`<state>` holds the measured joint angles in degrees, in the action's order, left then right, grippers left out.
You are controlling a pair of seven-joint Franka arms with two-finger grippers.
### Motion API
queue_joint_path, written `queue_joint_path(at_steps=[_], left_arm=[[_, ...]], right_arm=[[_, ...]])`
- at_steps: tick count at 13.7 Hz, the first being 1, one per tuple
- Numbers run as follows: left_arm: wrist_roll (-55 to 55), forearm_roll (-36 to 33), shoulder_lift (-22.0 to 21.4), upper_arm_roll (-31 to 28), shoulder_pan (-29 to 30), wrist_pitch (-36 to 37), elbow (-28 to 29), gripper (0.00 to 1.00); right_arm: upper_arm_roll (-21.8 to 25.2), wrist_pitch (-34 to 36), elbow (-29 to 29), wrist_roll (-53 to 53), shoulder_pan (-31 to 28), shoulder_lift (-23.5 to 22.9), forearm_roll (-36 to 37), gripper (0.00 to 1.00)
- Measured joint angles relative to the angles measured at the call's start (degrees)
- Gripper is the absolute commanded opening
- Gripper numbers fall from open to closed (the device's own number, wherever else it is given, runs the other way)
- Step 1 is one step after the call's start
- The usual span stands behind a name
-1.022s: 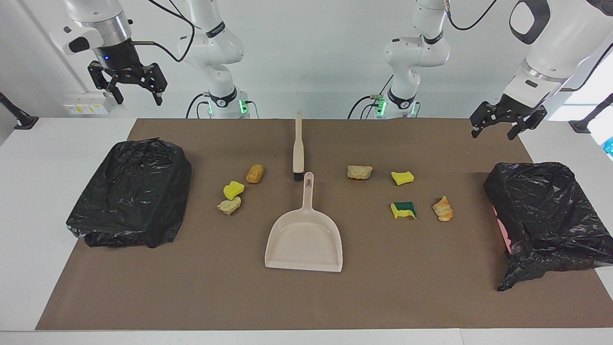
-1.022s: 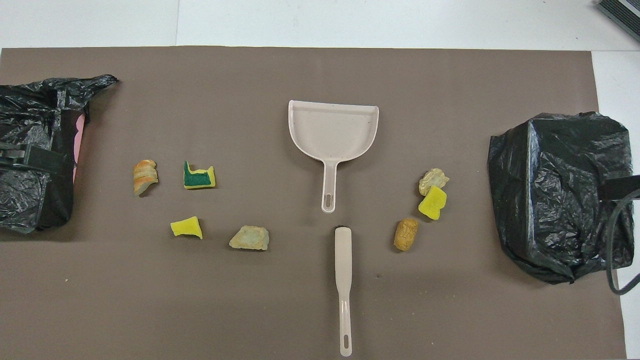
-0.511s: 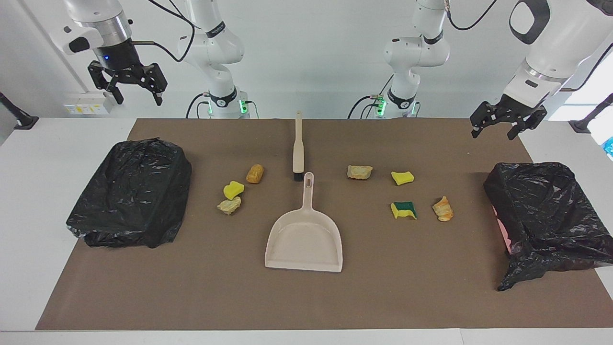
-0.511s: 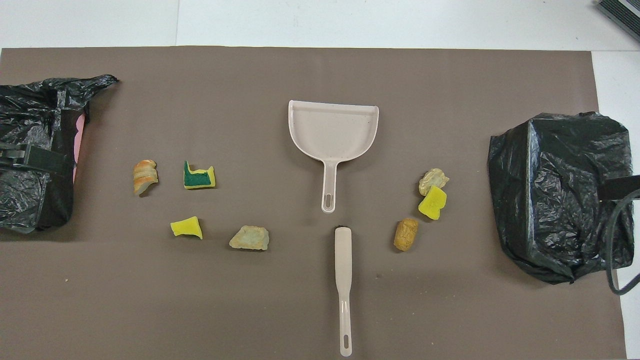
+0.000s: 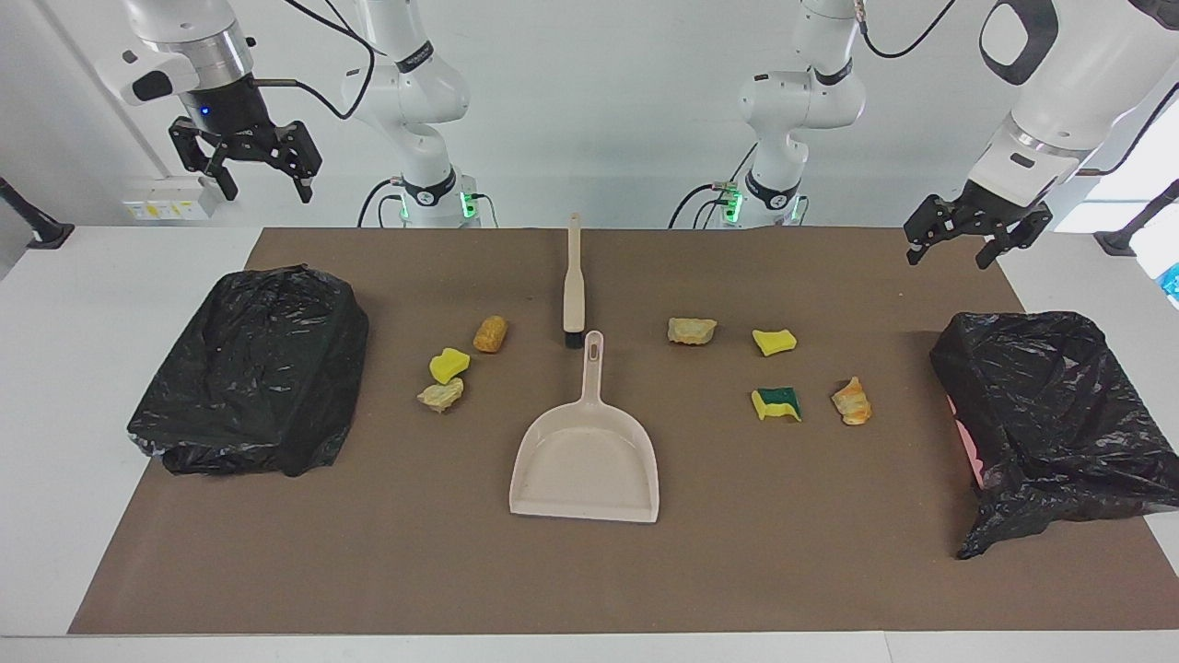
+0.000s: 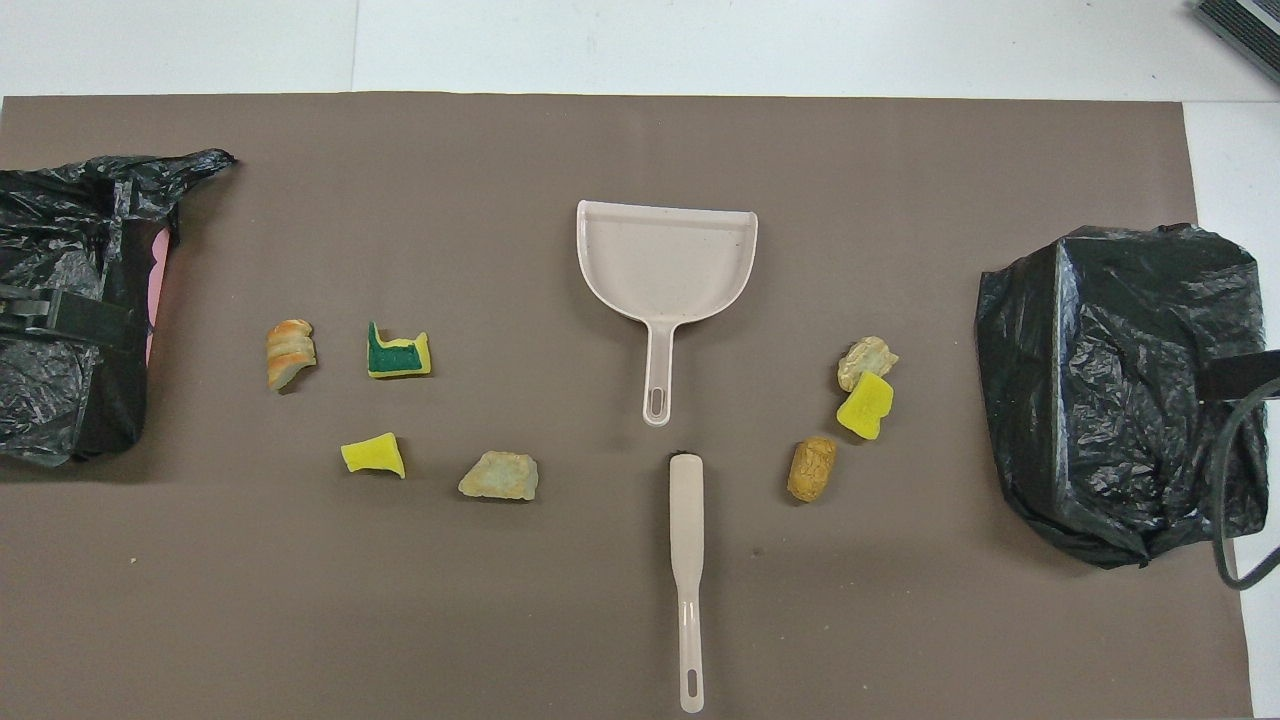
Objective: Sweep and dump trash in bin
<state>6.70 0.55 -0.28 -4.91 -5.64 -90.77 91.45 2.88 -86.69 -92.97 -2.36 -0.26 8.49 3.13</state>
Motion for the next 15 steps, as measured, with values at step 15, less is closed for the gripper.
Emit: queue_joint_path(at_steps=[15], left_arm=[[-4.1,0.3,-0.4,2.0,-1.9,0.0,1.0,1.0]], right_arm=[[0.0,0.0,0.0,0.0,0.0,0.0,0.0,1.0]])
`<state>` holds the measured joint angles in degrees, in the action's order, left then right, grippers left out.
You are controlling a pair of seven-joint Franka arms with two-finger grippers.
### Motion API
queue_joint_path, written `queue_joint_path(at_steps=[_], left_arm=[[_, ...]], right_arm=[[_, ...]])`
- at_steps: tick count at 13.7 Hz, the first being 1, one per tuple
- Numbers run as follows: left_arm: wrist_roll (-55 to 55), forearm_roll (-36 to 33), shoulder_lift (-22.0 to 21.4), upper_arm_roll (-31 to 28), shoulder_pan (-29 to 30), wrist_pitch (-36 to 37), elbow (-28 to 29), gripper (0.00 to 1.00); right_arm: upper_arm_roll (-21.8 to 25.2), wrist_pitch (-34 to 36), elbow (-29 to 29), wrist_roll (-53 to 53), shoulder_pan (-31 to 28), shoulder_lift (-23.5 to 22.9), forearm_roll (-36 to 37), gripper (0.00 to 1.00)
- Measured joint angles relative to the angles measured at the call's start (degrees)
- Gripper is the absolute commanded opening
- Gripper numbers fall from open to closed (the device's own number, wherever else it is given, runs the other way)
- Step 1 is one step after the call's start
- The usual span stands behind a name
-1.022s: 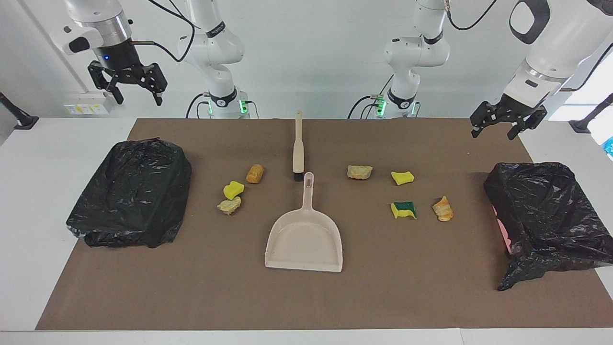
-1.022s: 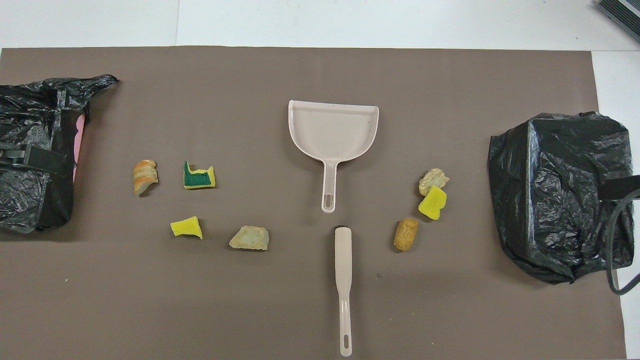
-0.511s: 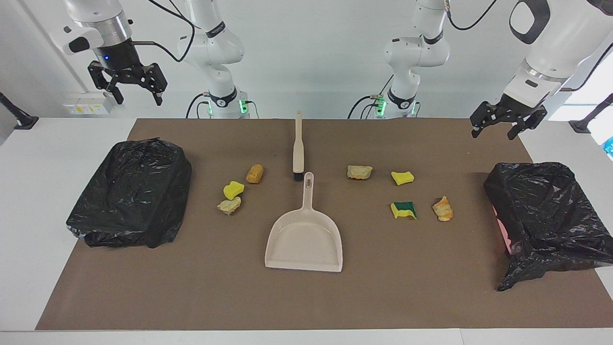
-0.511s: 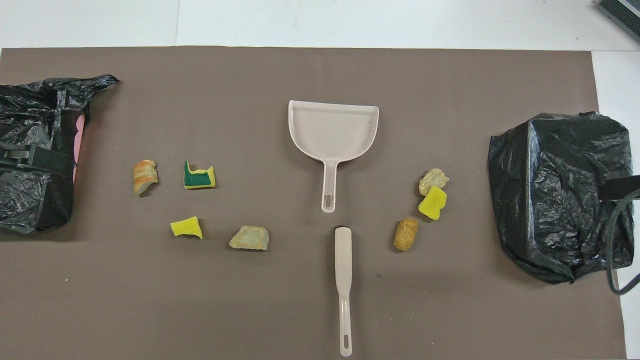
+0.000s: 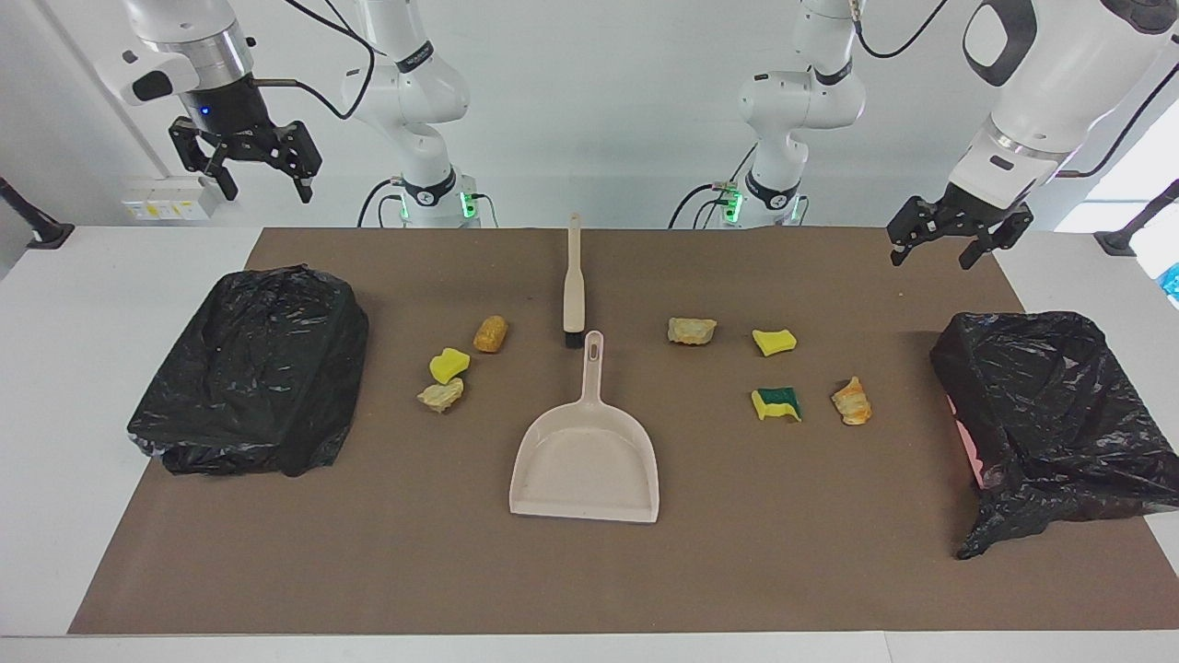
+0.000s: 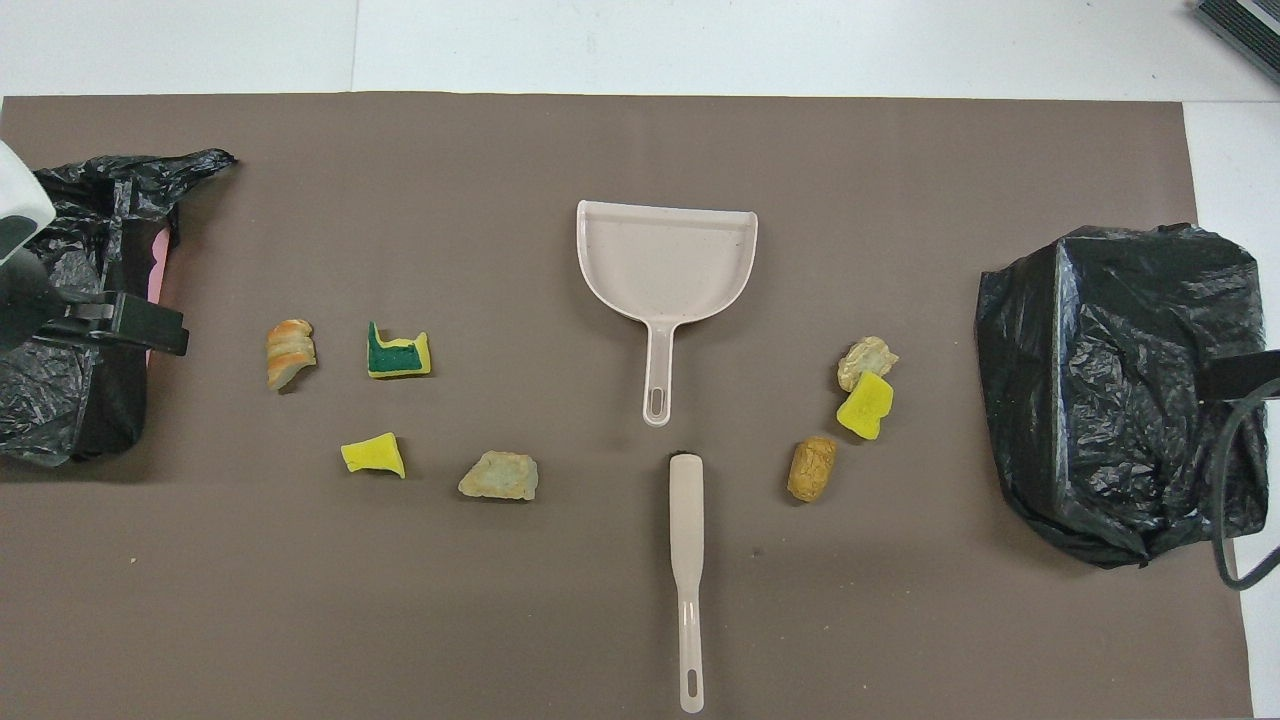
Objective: Sweep and dump trash in bin
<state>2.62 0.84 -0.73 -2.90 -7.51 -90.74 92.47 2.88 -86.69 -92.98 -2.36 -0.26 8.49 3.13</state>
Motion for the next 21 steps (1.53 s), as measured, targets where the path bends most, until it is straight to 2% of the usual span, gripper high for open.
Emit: queue_joint_path(at_steps=[6,17,21], left_arm=[[-0.3,0.1,-1.7,0.1,-2.4,-1.3,4.9,1.0],[-14.2,0.3,-2.5,0.5,-17.0,-13.6,17.3,1.0],[-19.7,0.5,-5.2,0.5,-24.7,-20.2,24.7,1.0]], right_arm=[[0.0,0.0,0.0,0.0,0.0,0.0,0.0,1.0],[0.0,0.0,0.0,0.0,0.0,0.0,0.0,1.0],[0.0,0.0,0.0,0.0,0.0,0.0,0.0,1.0]])
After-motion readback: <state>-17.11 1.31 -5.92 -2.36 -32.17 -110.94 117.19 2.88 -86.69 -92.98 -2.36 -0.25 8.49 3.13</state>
